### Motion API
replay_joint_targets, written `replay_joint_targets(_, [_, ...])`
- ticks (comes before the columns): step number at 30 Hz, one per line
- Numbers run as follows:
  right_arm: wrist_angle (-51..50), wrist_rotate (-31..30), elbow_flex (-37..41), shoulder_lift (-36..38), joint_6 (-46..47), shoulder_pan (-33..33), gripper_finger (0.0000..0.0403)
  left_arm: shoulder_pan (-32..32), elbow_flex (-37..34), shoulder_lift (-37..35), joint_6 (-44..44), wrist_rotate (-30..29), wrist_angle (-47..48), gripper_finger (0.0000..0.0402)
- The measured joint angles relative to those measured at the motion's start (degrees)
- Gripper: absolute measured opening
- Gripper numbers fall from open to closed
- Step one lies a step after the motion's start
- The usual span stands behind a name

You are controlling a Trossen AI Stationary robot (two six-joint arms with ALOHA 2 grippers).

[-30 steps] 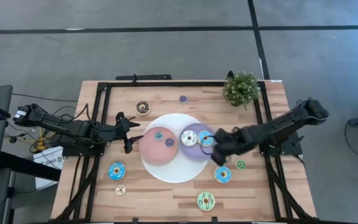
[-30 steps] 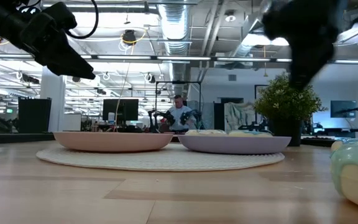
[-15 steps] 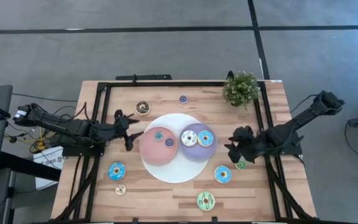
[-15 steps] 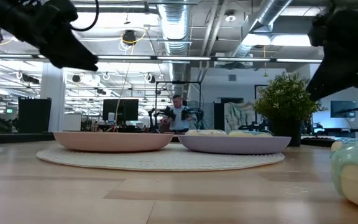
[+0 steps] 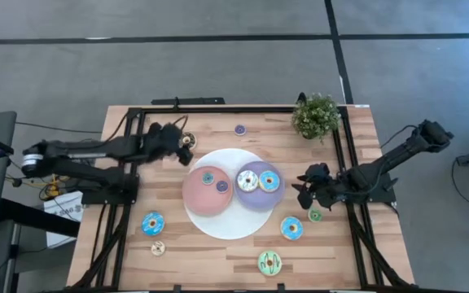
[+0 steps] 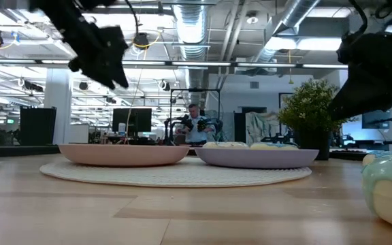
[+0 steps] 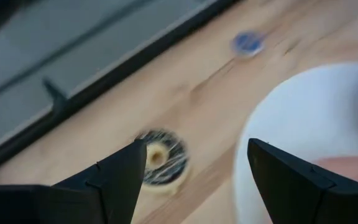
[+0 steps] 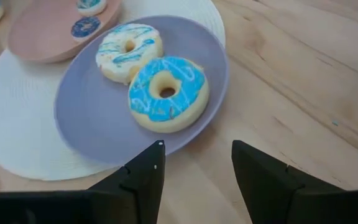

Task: Pick & Place donuts
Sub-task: Put the big black donut on the violet plate

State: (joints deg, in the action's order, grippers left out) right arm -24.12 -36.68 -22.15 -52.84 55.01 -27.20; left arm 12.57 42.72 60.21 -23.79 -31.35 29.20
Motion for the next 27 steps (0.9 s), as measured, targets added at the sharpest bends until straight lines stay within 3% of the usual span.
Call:
replay_joint_targets(6, [0.6,-2.3,0.0,0.0,0.0,0.1,0.0176,16.1,4.6,10.1,3.4,14.6,5.9,0.0274])
replay_joint_targets(9, [0.6,-2.3,0.0,0.0,-0.1,0.1,0.0174,22.2,4.7,15.0,5.6,18.8,5.7,0.0274])
replay_joint_targets(17, [0.6,-2.3,0.0,0.0,-1.1,0.1,0.0172,30.9,4.7,27.2,9.6,29.3,-2.4,0.0274])
replay_joint_targets(27, [0.6,-2.3,0.0,0.0,-1.5,0.1,0.0169,32.4,7.4,33.7,12.1,27.7,-0.2,0.0274])
